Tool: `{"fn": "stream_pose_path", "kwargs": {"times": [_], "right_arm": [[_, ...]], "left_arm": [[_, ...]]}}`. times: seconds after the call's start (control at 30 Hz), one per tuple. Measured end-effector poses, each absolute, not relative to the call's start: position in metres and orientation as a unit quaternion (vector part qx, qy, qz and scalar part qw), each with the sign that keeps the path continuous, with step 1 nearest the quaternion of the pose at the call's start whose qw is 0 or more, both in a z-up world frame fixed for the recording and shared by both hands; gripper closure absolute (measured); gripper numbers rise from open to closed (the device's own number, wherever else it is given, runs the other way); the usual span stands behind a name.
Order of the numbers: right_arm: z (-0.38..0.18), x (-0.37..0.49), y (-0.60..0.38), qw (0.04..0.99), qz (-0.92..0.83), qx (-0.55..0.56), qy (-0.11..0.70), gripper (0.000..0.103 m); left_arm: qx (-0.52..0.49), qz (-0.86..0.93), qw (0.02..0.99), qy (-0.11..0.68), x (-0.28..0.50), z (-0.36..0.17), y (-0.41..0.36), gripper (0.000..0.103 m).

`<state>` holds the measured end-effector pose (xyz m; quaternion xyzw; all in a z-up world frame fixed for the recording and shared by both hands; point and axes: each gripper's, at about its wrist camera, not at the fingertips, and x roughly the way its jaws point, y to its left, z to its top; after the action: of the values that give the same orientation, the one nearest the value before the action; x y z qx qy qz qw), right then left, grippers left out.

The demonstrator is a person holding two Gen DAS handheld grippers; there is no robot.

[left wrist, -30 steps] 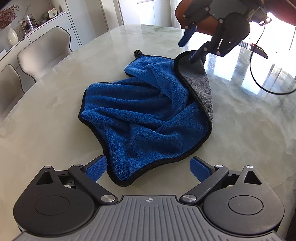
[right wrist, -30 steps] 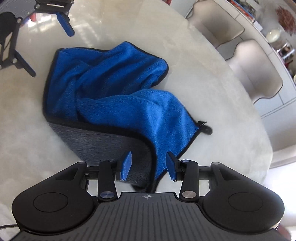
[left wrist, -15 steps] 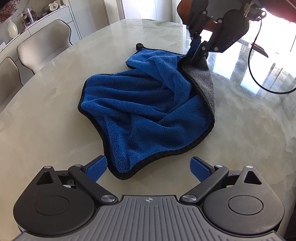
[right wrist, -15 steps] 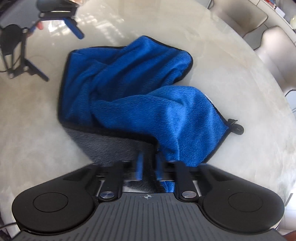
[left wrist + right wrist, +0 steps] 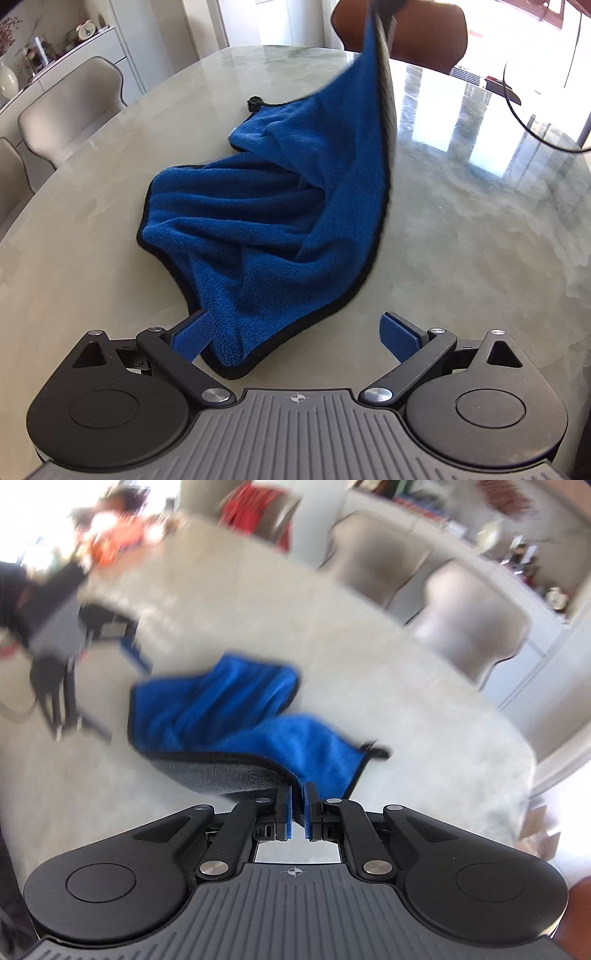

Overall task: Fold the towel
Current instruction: 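Lift the towel edge with the right gripper, shaking it open over the table, then grasp a towel corner with the left gripper while the right gripper holds another corner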

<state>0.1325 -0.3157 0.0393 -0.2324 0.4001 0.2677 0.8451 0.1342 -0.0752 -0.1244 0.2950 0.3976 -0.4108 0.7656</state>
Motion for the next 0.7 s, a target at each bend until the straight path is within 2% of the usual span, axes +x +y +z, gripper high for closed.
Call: {"fn": "stream_pose_path", "kwargs": {"times": [0.03,0.2,0.27,0.33,0.4,0.47,0.5,0.53,0.6,0.7], "right_arm": [[0.046,0.133,-0.319,0.852,0.263,-0.223,0.393,0.096],[0.057,0.140,-0.324,0.865,0.252,-0.205,0.381,0.096],[0.056,0.143,-0.324,0.865,0.251,-0.207,0.382,0.096],[0.059,0.143,-0.327,0.865,0.251,-0.204,0.383,0.096],[0.062,0.144,-0.329,0.866,0.250,-0.201,0.384,0.096],[0.065,0.142,-0.331,0.868,0.249,-0.197,0.383,0.096],[0.065,0.142,-0.332,0.869,0.249,-0.194,0.382,0.096],[0.066,0.142,-0.333,0.870,0.248,-0.191,0.381,0.096],[0.068,0.142,-0.336,0.872,0.245,-0.188,0.380,0.096],[0.071,0.138,-0.336,0.874,0.240,-0.188,0.379,0.096]], "left_arm": [[0.296,-0.412,0.766,0.396,0.135,-0.125,-0.076,0.012],[0.297,-0.414,0.762,0.400,0.140,-0.130,-0.077,0.028],[0.300,-0.409,0.761,0.405,0.142,-0.131,-0.076,0.030],[0.305,-0.404,0.760,0.407,0.144,-0.132,-0.075,0.038],[0.308,-0.402,0.759,0.410,0.145,-0.134,-0.074,0.041],[0.311,-0.401,0.757,0.411,0.146,-0.137,-0.074,0.048],[0.307,-0.405,0.758,0.409,0.147,-0.137,-0.073,0.056],[0.301,-0.410,0.758,0.408,0.148,-0.137,-0.073,0.076],[0.302,-0.407,0.758,0.410,0.151,-0.138,-0.074,0.097],[0.327,-0.394,0.756,0.408,0.152,-0.137,-0.075,0.100]]}}
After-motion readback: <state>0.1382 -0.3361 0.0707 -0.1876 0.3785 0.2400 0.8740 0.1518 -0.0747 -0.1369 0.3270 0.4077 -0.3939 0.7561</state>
